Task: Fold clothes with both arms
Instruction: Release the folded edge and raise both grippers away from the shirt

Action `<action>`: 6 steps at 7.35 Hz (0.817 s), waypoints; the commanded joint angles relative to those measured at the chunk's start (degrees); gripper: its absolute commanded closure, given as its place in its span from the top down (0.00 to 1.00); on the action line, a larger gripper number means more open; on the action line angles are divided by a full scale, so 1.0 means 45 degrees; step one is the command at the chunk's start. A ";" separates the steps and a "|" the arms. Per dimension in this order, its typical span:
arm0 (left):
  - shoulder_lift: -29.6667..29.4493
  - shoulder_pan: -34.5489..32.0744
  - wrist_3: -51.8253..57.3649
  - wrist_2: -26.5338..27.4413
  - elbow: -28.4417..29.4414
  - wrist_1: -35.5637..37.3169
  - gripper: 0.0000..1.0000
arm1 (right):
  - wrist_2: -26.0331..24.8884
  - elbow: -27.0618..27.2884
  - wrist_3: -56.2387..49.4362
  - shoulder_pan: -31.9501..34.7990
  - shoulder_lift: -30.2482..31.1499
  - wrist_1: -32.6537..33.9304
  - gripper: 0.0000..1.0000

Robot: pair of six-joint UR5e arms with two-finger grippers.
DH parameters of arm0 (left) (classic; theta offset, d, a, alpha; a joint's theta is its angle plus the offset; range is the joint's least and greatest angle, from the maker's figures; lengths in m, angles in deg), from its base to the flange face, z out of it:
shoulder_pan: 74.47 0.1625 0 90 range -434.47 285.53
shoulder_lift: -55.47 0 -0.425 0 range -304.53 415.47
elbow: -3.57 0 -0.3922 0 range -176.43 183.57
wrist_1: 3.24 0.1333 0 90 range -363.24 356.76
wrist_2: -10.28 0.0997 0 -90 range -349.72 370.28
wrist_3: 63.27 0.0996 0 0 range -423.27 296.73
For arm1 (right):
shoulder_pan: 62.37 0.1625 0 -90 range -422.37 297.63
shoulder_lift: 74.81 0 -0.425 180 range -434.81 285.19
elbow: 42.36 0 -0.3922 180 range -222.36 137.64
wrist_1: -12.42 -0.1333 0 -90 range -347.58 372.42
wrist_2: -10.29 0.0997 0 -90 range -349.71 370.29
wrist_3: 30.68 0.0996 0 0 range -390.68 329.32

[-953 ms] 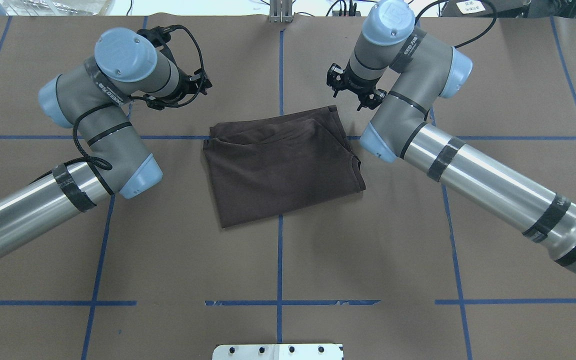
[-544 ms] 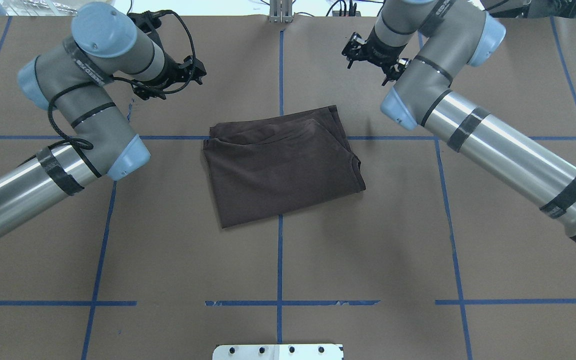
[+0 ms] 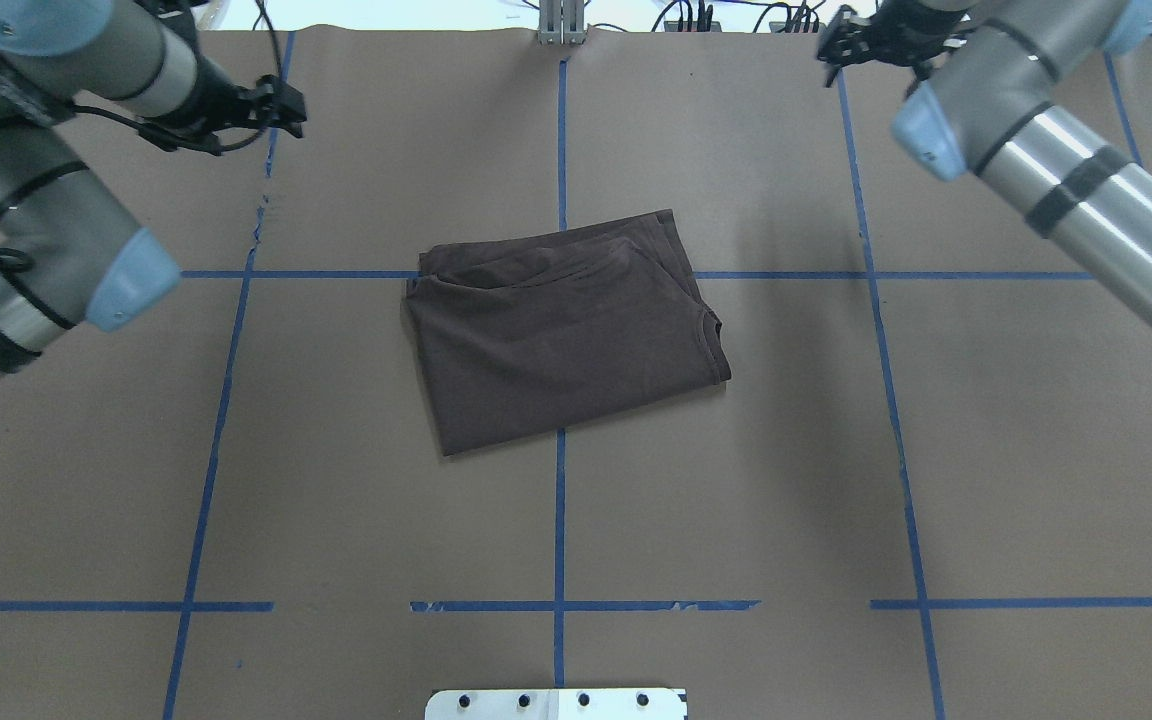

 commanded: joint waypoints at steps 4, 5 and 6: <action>0.3905 -0.5264 1.1123 -0.2589 -0.0730 0.1108 1.00 | 0.1425 0.3941 -0.9013 0.3963 0.4312 0.4709 1.00; 0.4170 -0.5264 1.1006 -0.2688 -0.0057 -0.0715 1.00 | 0.1326 0.4962 -0.9053 0.3983 0.5078 0.4716 1.00; 0.4637 -0.5341 1.1063 -0.2651 0.0491 -0.1990 1.00 | 0.1151 0.4915 -0.9208 0.3925 0.5144 0.4696 1.00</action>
